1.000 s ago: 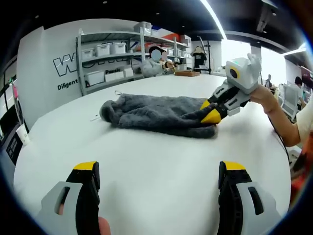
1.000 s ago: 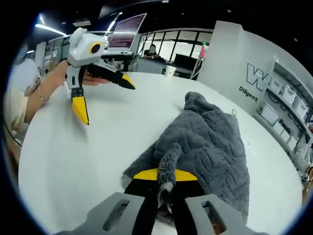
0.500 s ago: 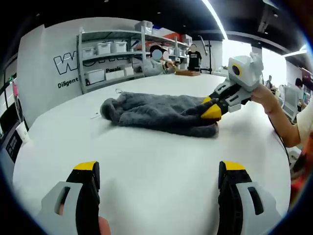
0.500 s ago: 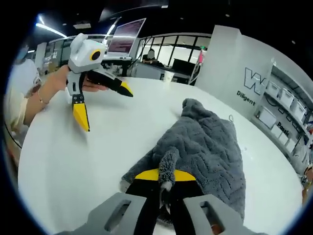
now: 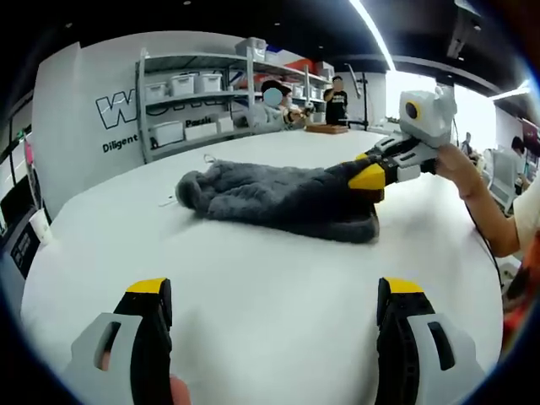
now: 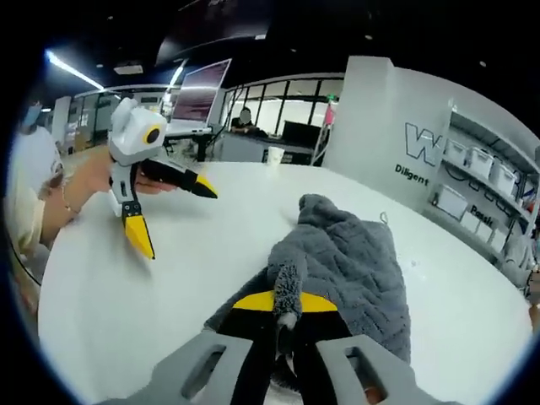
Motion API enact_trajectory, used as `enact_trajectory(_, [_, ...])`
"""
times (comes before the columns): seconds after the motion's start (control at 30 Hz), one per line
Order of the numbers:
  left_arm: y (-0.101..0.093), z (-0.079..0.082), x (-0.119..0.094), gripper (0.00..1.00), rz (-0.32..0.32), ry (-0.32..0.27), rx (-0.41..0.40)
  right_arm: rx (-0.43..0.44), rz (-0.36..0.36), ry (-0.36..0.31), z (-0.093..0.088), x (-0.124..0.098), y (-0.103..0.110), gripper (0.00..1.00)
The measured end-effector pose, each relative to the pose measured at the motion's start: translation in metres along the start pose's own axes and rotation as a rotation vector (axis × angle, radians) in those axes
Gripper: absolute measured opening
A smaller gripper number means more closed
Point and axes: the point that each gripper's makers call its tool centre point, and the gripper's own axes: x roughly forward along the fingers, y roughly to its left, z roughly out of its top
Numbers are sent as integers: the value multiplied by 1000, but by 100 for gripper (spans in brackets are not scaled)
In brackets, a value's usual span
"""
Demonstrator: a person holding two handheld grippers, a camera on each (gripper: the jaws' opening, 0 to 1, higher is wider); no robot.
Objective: Open the folded towel by lifting each exposed corner and separating the folded layers until the towel lies flat within the target outline without major curled edges
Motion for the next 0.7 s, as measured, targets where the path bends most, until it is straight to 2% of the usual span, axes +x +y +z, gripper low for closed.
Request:
enact_trajectory(0.13, [1,13,0,100,-6,-88,-36,16,-3,-12,2,-1,-2,0])
enact_trajectory(0.23, [-2,19,-2,99,-24,-127,-58,17,-3,-14,2,-2,-3,0])
enact_trajectory(0.3, [-2,20,-2,99,-25,-132,-61,13,-8,-21,3,-3,-4,0])
enact_trajectory(0.57, [-4,19,-2,99,-30,-119,-47,32,-103,-141,25,-21,-30,0])
enact_trajectory(0.7, [-6,17,-1,98,-39,-109,-47,87,-181,-193,26,-38,-58,0])
